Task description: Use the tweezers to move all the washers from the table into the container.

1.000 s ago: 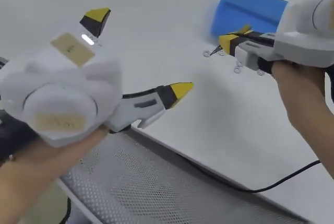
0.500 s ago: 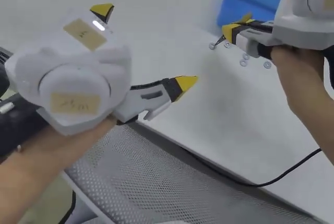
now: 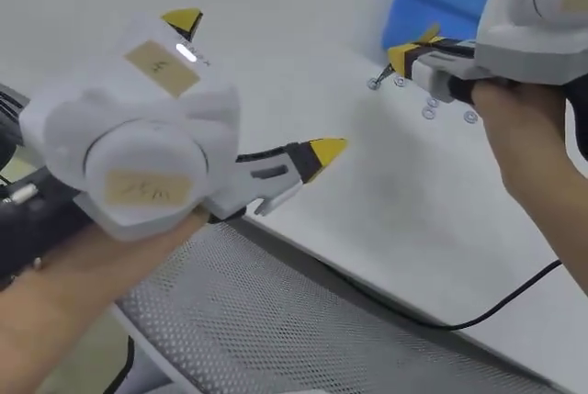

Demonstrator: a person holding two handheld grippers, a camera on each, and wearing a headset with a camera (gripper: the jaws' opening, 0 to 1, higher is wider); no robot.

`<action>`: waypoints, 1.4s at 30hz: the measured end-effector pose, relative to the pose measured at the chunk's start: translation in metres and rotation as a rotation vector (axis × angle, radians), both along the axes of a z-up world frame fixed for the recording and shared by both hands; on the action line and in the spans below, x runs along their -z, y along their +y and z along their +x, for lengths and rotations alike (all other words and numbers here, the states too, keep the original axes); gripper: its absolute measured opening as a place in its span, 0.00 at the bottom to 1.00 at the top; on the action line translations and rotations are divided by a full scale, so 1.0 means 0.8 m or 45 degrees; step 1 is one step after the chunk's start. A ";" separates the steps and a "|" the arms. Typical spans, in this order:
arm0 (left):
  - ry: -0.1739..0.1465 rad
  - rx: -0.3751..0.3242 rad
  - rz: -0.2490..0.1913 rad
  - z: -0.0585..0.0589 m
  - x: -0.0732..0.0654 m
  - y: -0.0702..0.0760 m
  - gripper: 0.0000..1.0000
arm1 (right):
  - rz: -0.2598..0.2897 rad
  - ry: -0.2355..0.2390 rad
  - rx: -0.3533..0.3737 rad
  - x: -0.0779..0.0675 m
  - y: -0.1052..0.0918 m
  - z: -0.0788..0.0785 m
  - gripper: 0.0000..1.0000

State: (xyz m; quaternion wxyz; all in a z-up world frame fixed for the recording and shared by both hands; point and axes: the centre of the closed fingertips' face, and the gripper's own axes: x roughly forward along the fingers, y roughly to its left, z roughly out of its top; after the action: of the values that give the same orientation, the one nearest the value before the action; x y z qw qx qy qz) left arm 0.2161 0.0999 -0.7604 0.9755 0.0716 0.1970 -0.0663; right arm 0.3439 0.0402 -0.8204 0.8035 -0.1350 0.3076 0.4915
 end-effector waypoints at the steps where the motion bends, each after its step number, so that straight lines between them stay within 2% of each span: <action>1: 0.001 0.001 0.003 0.000 0.000 0.000 0.99 | -0.001 0.003 0.000 0.000 0.001 0.001 0.03; 3: 0.002 0.002 0.012 -0.001 0.000 0.000 0.99 | -0.002 0.008 -0.004 0.000 0.001 -0.001 0.03; 6: 0.006 0.003 0.024 -0.001 -0.001 -0.002 0.99 | -0.055 -0.047 -0.034 0.001 0.000 -0.002 0.02; 12: 0.042 -0.003 0.035 -0.002 0.006 -0.001 0.99 | -0.055 -0.052 -0.050 0.000 0.001 -0.002 0.02; 18: 0.042 -0.011 0.053 -0.003 0.006 0.001 0.99 | -0.037 -0.041 -0.039 -0.012 0.000 0.000 0.01; 27: 0.032 -0.020 0.064 -0.002 0.006 0.005 0.99 | -0.040 -0.056 -0.049 -0.036 -0.003 -0.002 0.01; 34: 0.032 -0.022 0.068 -0.002 0.007 0.008 0.99 | 0.016 -0.082 -0.010 -0.060 -0.006 0.015 0.01; 42: 0.054 -0.023 0.089 -0.002 0.012 0.011 0.99 | 0.091 -0.109 0.055 -0.084 -0.006 0.040 0.01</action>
State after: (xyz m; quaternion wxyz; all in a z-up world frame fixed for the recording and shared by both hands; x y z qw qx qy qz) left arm 0.2145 0.1085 -0.7700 0.9687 0.1022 0.2204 -0.0519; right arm 0.3755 0.0357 -0.7534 0.8306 -0.1204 0.2580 0.4786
